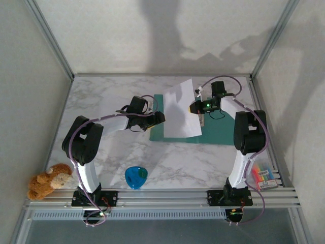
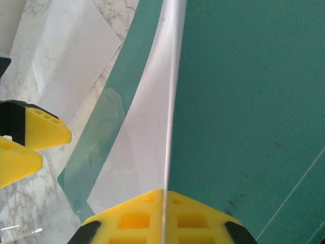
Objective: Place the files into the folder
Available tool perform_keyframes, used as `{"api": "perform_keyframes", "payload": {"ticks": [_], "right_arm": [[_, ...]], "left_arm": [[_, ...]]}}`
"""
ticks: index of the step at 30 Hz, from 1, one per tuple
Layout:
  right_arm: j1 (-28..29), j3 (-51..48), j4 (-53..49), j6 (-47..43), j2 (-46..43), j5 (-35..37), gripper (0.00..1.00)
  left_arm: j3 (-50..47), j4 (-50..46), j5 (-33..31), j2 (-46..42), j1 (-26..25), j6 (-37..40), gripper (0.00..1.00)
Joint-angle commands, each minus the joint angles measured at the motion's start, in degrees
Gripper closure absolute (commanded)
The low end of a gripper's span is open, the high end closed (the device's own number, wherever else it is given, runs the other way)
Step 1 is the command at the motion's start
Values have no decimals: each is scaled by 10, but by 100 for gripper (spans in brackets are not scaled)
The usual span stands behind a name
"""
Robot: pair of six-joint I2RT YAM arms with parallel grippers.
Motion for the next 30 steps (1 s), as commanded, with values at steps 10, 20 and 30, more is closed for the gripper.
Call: {"api": "perform_keyframes", "payload": {"ticks": [10, 20, 30], "right_arm": [[1, -13, 27, 64, 14, -56, 100], [8, 1, 3, 87, 40, -9, 100], [7, 47, -53, 117, 79, 35, 84]], "left_arm": [[6, -12, 12, 9, -6, 5, 21], [11, -14, 16, 11, -6, 5, 21], [5, -15, 14, 7, -6, 6, 21]]}}
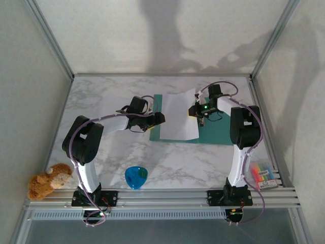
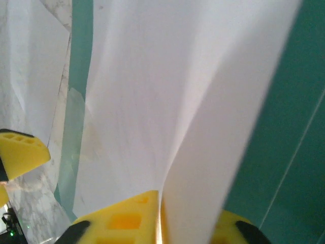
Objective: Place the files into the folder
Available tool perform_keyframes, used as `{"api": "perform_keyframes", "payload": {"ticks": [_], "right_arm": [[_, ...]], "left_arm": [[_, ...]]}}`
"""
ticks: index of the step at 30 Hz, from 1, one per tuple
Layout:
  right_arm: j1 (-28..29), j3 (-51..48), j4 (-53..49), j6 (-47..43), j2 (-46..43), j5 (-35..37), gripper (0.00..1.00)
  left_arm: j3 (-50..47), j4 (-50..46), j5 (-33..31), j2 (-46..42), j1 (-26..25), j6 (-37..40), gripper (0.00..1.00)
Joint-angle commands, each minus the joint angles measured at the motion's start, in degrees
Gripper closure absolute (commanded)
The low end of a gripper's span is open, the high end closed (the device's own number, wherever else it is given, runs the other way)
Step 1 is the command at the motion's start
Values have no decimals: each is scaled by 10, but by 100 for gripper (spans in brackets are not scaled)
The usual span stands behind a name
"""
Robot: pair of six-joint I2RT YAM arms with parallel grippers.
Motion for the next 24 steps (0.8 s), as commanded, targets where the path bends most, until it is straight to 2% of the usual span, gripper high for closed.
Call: {"api": "perform_keyframes", "payload": {"ticks": [1, 7, 24], "right_arm": [[3, 24, -28, 12, 14, 19, 81], [-2, 63, -66, -6, 40, 4, 68], [-22, 150, -88, 14, 95, -28, 64]], "left_arm": [[4, -7, 9, 4, -6, 5, 21], [-2, -4, 7, 5, -6, 6, 21], [-8, -3, 1, 7, -6, 10, 21]]}}
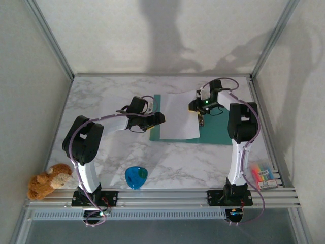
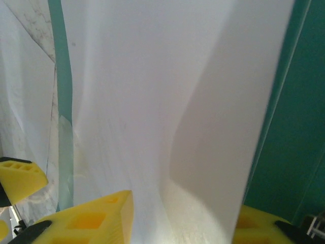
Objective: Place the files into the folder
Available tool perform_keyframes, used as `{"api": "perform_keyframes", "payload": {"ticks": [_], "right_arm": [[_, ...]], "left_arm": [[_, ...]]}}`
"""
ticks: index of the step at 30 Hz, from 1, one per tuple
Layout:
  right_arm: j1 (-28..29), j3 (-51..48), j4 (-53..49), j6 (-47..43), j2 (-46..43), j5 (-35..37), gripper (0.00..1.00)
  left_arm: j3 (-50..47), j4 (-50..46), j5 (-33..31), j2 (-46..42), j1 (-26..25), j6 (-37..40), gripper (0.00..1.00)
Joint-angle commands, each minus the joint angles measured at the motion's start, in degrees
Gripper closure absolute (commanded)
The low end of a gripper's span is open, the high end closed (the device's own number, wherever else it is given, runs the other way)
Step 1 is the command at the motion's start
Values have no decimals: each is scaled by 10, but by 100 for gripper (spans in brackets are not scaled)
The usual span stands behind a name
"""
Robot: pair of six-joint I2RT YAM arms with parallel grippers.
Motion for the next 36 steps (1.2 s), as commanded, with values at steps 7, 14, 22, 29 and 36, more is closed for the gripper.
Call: {"api": "perform_keyframes", "payload": {"ticks": [7, 14, 22, 29, 36], "right_arm": [[-12, 77, -5, 14, 47, -60, 64], [-13, 128, -29, 7, 83, -80, 65], [-11, 162, -52, 0, 108, -84, 67], [0, 196, -88, -18, 129, -70, 71], [4, 201, -95, -19, 124, -39, 89]], "left_arm": [[-5, 0, 7, 10, -6, 6, 21], [-7, 3, 7, 4, -6, 4, 21], [-10, 5, 7, 2, -6, 3, 21], [-15, 6, 7, -3, -6, 1, 21], [-22, 4, 5, -12, -6, 1, 21]]}}
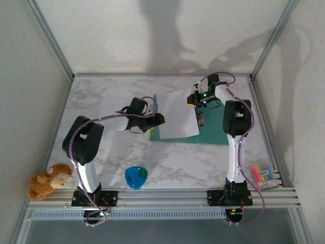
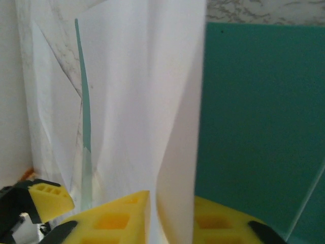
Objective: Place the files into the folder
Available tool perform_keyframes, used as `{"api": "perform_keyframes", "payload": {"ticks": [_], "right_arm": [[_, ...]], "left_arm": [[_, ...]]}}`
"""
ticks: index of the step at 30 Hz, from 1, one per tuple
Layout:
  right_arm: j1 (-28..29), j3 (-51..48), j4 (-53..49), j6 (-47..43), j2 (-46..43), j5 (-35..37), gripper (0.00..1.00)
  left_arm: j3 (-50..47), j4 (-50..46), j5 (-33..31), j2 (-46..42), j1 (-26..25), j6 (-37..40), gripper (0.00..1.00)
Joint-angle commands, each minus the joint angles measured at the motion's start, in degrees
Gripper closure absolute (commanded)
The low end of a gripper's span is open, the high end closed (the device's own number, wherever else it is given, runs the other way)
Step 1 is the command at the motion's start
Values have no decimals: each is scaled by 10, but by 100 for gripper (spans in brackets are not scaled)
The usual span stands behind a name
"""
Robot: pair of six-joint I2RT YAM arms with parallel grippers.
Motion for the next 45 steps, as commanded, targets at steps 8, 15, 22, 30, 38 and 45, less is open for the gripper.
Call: {"api": "perform_keyframes", "payload": {"ticks": [8, 15, 22, 30, 38, 45], "right_arm": [[5, -27, 30, 5, -46, 44, 100], [1, -81, 95, 33, -94, 68, 100], [-5, -98, 125, 54, -104, 61, 100], [1, -133, 155, 15, -96, -10, 100], [15, -155, 164, -5, -103, -17, 100], [18, -152, 151, -14, -99, -20, 100]], "left_arm": [[-15, -2, 2, -21, -6, 4, 21], [-22, -1, 0, -28, -6, 5, 21], [-23, -6, -3, -33, -5, 10, 21], [-23, -4, -1, -32, -5, 10, 21], [-23, -2, 1, -31, -4, 8, 21], [-33, 4, 1, -33, -5, 5, 21]]}}
